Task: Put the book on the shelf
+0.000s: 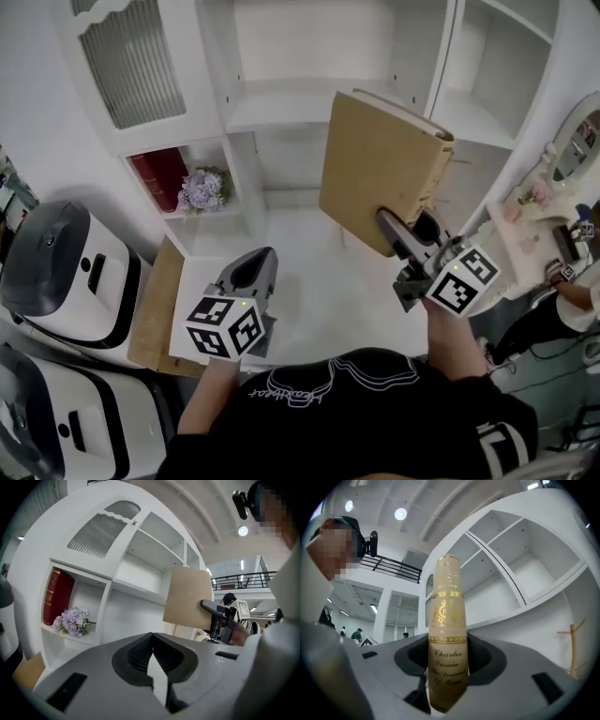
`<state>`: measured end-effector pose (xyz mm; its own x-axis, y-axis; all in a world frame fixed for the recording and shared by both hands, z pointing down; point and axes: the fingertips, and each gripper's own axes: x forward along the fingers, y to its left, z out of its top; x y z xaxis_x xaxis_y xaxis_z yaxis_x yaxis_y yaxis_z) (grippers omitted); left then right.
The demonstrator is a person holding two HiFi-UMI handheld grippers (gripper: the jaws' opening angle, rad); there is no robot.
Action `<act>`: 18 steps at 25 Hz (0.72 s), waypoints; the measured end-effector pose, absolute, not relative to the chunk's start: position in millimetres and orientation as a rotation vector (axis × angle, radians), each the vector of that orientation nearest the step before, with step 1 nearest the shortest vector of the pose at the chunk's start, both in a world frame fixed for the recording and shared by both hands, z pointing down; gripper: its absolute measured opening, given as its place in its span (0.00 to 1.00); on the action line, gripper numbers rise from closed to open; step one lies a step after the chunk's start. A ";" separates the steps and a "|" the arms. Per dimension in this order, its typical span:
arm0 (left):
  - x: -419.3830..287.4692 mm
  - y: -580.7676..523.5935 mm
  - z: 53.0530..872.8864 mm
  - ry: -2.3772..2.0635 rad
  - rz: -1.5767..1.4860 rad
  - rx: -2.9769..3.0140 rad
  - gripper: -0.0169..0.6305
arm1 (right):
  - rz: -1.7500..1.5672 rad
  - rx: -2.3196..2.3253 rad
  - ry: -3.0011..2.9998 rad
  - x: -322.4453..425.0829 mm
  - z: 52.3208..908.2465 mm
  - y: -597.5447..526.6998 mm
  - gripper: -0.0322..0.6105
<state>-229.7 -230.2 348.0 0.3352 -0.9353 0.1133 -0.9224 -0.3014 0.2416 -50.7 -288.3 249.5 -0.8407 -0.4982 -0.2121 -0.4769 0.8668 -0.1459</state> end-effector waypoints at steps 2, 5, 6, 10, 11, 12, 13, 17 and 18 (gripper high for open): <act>-237.3 -239.2 352.1 -1.643 -0.056 2.355 0.03 | -0.102 -0.794 2.778 -53.8 243.6 -293.0 0.36; -243.5 -252.8 356.1 -1.584 -0.048 2.385 0.03 | -0.067 -0.861 2.740 -55.6 230.3 -300.4 0.36; -244.3 -256.6 355.9 -1.561 -0.049 2.400 0.03 | -0.052 -0.881 2.725 -55.5 224.5 -302.6 0.36; -247.8 -266.3 354.9 -1.498 -0.047 2.443 0.03 | 0.029 -0.966 2.682 -55.6 198.7 -312.6 0.36; -248.5 -267.5 355.6 -1.489 -0.046 2.448 0.03 | 0.050 -0.982 2.674 -55.9 192.5 -314.3 0.36; -249.1 -268.7 356.4 -1.480 -0.045 2.452 0.03 | 0.073 -0.998 2.667 -56.5 186.1 -315.9 0.36; -249.6 -270.2 357.0 -1.472 -0.043 2.457 0.03 | 0.096 -1.013 2.660 -57.4 179.4 -317.7 0.36; -254.1 -276.0 357.7 -1.441 -0.041 2.472 0.03 | 0.179 -1.067 2.635 -62.7 150.9 -326.6 0.36; -256.6 -277.4 358.1 -1.437 -0.042 2.474 0.03 | 0.192 -1.084 2.626 -63.6 145.2 -329.2 0.36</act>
<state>-256.6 -277.4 358.1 0.5049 -0.8556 0.1140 -0.8475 -0.4663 0.2535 -63.6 -329.2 145.2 -0.6733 -0.6677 -0.3175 -0.7068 0.7073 0.0111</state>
